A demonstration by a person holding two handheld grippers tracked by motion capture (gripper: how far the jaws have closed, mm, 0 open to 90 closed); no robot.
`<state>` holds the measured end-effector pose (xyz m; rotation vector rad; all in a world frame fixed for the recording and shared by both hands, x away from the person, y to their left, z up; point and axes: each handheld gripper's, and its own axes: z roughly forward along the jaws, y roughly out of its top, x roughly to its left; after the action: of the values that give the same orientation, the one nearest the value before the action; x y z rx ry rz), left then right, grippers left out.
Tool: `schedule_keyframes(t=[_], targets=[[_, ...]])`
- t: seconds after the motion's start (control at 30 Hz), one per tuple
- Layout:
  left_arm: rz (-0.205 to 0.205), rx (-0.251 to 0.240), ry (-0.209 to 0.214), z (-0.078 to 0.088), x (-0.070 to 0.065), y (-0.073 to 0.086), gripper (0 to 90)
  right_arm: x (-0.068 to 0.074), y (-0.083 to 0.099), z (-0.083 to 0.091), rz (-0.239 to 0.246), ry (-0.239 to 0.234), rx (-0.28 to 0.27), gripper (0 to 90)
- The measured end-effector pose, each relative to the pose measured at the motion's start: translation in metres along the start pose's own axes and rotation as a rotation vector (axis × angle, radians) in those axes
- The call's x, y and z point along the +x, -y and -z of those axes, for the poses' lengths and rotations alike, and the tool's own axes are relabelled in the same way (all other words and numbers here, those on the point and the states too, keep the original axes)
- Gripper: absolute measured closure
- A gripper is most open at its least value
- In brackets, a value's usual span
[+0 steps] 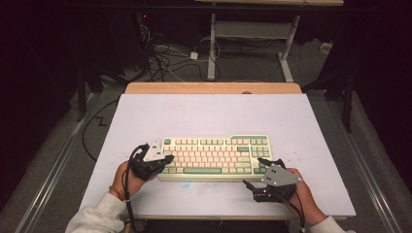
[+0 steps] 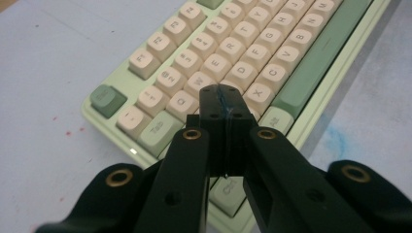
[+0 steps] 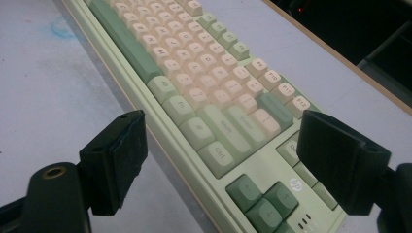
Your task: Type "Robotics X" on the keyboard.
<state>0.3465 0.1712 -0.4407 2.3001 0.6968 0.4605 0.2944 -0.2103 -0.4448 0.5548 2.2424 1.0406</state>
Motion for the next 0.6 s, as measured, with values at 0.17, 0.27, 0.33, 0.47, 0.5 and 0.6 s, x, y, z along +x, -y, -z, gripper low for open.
schedule_keyframes(t=[0.17, 0.27, 0.33, 0.47, 0.5, 0.6], targets=[[-0.013, 0.009, 0.011, -0.012, 0.0, -0.011, 87.7, -0.001, 0.001, 0.0, 0.003, 0.003, 0.001, 19.1], [-0.02, 0.015, 0.02, -0.018, -0.001, -0.016, 87.7, -0.002, 0.002, 0.001, 0.001, 0.005, 0.0, 19.1], [-0.032, 0.033, 0.026, -0.023, -0.001, -0.018, 87.7, -0.002, 0.002, 0.001, -0.001, 0.006, 0.002, 19.1], [-0.034, 0.048, 0.021, -0.028, -0.002, -0.019, 87.7, -0.001, 0.002, 0.001, -0.001, 0.003, 0.002, 19.2], [-0.032, 0.048, 0.026, -0.029, -0.001, -0.019, 87.6, -0.001, 0.002, 0.002, 0.001, 0.004, 0.003, 19.2], [-0.031, 0.055, 0.026, -0.032, -0.001, -0.019, 87.6, -0.002, 0.002, 0.001, 0.0, 0.003, 0.002, 19.2]])
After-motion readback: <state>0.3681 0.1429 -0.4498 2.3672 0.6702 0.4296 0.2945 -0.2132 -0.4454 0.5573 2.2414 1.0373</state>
